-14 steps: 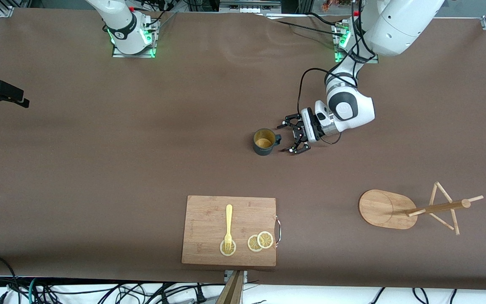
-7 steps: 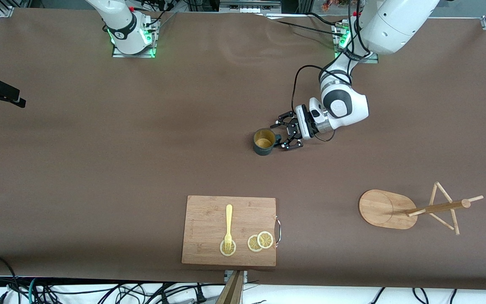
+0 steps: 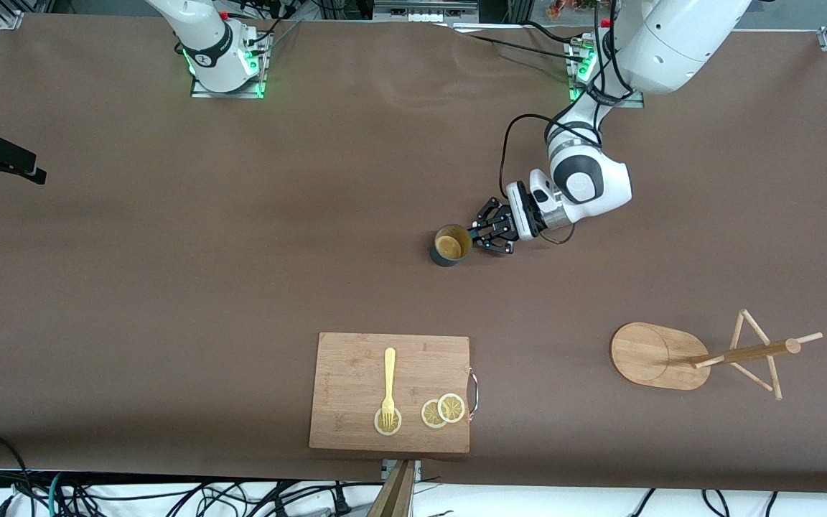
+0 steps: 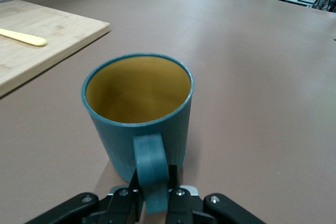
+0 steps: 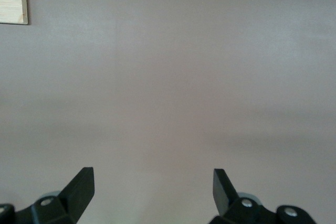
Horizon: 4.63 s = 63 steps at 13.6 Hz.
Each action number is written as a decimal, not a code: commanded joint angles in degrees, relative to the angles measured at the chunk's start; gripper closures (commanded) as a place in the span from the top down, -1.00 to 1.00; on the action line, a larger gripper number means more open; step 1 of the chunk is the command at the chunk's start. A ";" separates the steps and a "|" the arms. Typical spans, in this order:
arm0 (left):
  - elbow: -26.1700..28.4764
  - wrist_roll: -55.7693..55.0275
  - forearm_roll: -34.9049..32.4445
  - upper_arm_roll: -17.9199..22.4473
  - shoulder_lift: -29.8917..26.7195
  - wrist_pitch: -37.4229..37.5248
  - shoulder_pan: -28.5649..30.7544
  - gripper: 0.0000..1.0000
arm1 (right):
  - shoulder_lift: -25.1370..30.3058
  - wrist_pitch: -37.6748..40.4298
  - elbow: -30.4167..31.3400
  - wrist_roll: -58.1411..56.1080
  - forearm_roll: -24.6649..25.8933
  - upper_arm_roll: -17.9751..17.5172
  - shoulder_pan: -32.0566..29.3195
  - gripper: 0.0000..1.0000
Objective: Pass cup and hang on rack
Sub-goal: 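Lift the teal mug by its handle with the left gripper toward the rack, then lower the mug handle onto a wooden rack peg with the left gripper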
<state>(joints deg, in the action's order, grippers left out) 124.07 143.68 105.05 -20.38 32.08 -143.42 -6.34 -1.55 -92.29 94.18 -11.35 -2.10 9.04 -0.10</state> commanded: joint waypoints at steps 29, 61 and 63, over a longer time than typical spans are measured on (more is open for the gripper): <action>-20.71 -135.67 -64.19 24.67 -25.40 56.14 12.75 -1.00 | -0.21 0.71 -1.02 -0.17 0.96 0.63 -0.42 1.00; -25.00 -121.36 -17.34 30.13 0.88 66.95 29.28 -1.00 | -0.47 1.94 -1.90 0.18 2.19 1.15 -0.34 1.00; -25.72 -121.27 -16.81 30.13 2.20 67.56 29.80 -1.00 | -0.65 1.94 -1.90 0.18 2.19 1.07 -0.34 1.00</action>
<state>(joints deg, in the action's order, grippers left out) 101.21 21.57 86.72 10.29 31.80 -77.94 22.27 -1.81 -90.87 93.18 -11.33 -0.45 10.31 -0.22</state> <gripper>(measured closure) 0.793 0.000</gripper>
